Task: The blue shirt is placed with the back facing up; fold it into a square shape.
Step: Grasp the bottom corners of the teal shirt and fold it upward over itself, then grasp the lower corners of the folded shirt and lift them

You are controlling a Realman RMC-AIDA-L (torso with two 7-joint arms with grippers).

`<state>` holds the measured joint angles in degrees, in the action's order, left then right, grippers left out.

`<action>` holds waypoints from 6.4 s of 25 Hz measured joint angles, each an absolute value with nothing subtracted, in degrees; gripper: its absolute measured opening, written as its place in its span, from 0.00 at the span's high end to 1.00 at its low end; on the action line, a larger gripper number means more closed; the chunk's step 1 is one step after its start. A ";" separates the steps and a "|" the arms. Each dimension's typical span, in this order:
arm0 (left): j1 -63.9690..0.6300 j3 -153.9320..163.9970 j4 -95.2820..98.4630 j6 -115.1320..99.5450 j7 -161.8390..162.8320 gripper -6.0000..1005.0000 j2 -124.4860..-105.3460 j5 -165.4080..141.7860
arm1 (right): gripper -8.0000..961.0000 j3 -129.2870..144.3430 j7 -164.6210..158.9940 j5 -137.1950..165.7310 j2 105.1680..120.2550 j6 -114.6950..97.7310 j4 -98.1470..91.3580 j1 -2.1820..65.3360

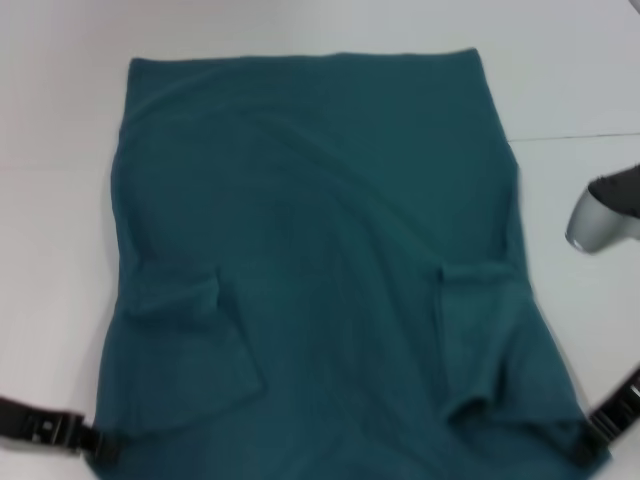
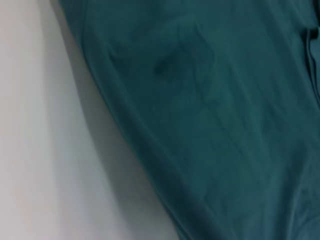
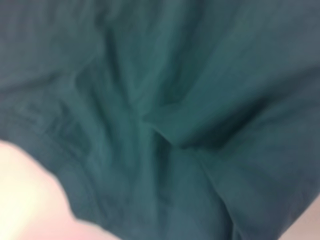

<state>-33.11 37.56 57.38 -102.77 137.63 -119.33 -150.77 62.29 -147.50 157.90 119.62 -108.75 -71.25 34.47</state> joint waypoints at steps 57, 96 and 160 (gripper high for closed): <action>-36.87 25.35 47.81 -77.81 111.39 0.84 -121.00 -121.87 | 0.94 33.81 -123.15 124.69 119.34 -74.32 -62.07 30.89; -41.36 47.10 38.88 -33.00 103.19 0.80 -124.01 -116.69 | 0.94 40.73 -118.13 122.86 119.58 -42.65 -44.63 38.50; -33.34 45.10 56.01 -69.93 134.89 0.12 -120.73 -145.81 | 0.04 42.89 -117.07 121.09 119.28 -59.60 -50.69 32.69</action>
